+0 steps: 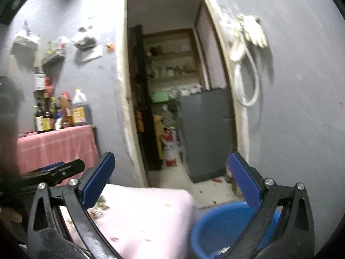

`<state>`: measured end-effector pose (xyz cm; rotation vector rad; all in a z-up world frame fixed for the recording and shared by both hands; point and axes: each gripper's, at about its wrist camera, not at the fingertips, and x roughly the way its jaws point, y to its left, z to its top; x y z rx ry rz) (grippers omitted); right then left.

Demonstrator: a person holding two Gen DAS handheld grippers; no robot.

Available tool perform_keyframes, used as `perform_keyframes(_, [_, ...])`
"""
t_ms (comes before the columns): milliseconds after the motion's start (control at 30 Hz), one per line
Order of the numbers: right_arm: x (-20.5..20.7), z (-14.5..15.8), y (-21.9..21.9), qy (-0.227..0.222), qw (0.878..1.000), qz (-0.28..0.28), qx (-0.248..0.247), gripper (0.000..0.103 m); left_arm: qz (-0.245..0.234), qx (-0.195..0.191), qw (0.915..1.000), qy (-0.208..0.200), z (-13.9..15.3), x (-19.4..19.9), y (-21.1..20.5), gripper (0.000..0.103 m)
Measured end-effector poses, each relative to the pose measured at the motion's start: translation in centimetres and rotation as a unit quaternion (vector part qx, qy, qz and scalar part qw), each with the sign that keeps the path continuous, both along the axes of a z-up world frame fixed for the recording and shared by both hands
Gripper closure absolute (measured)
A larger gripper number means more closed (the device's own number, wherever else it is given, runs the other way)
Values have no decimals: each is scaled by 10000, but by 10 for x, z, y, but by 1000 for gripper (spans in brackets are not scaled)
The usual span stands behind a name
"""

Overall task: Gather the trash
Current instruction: 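Move both tools back over the trash pile on the table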

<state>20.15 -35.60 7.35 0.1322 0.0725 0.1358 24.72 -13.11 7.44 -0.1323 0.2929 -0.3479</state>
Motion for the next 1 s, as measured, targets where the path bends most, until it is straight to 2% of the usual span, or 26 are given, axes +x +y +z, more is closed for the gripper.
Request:
perform_keyframes(233, [2,7,63,-214,9987,450,-140,0,567,-10,9981,-239,10,-13,65,2])
perform_keyframes(467, [30,-13,106,228,9964,789,-199,0,1103,142,9937,-98,-8,-10,123,2])
perform_keyframes(600, [50,-34,125,680,9927,956,-279,0,1275,192,9913,277,-34,-3,146,2])
perform_keyframes(800, [77,-68,147,1362,9819,1245,-429,1,1248,227,9874,942,-74,8,167,2])
perform_keyframes(867, [83,-78,153,1547,9777,1331,-496,5,1170,261,9862,1142,-82,11,169,2])
perform_keyframes(933, [90,-86,159,1749,9723,1440,-574,16,1067,311,9846,1349,-93,15,168,3])
perform_keyframes(1000, [98,-95,164,1944,9668,1544,-611,23,961,317,9835,1497,-101,17,168,3])
